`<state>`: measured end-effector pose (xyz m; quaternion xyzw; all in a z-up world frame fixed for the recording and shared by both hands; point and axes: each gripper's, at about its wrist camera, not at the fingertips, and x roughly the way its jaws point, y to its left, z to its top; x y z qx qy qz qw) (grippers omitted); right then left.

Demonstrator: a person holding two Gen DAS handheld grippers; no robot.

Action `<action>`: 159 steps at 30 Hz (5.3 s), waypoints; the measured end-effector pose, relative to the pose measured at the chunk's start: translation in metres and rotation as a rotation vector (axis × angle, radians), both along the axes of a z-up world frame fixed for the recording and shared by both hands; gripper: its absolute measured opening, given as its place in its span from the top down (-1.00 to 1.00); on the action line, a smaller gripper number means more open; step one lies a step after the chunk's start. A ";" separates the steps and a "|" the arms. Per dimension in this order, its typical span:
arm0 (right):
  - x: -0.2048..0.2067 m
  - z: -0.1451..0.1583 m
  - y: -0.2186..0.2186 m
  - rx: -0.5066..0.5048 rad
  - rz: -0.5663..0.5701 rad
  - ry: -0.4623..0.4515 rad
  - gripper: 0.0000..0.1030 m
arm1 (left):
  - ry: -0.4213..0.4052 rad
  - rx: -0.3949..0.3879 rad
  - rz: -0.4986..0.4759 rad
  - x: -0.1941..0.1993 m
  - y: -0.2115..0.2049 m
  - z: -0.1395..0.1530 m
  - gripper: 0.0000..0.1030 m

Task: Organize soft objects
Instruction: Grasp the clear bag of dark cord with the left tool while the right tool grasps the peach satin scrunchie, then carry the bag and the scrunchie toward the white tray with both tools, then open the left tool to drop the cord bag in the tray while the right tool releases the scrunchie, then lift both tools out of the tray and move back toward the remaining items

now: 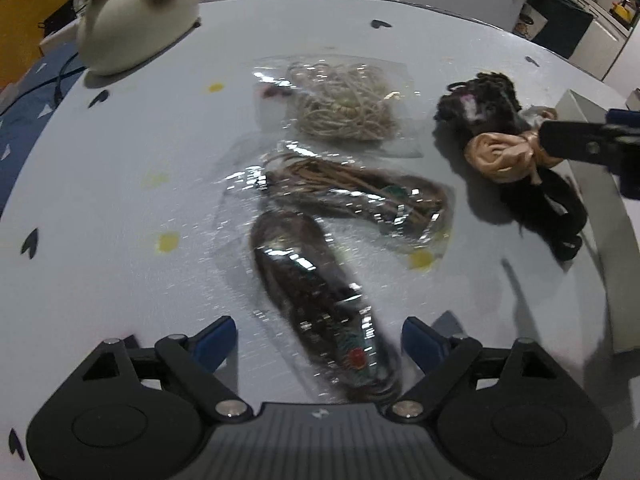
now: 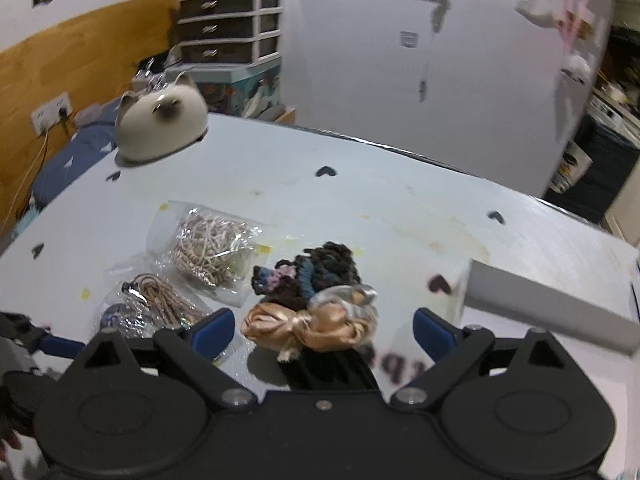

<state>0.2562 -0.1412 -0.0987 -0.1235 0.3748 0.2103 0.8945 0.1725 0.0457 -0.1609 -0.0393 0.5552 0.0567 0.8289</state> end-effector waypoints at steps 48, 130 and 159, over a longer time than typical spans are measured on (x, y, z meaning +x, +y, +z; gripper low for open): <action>-0.049 -0.001 0.018 -0.013 0.094 0.022 0.04 | -0.109 -0.131 0.130 -0.039 0.048 0.020 0.52; -0.060 -0.018 -0.286 0.141 -0.296 0.248 -0.10 | -0.226 -0.192 -0.139 0.132 -0.248 0.046 0.00; -0.059 -0.032 -0.283 0.090 -0.325 0.381 0.37 | -0.228 -0.251 -0.181 0.081 -0.237 0.073 -0.18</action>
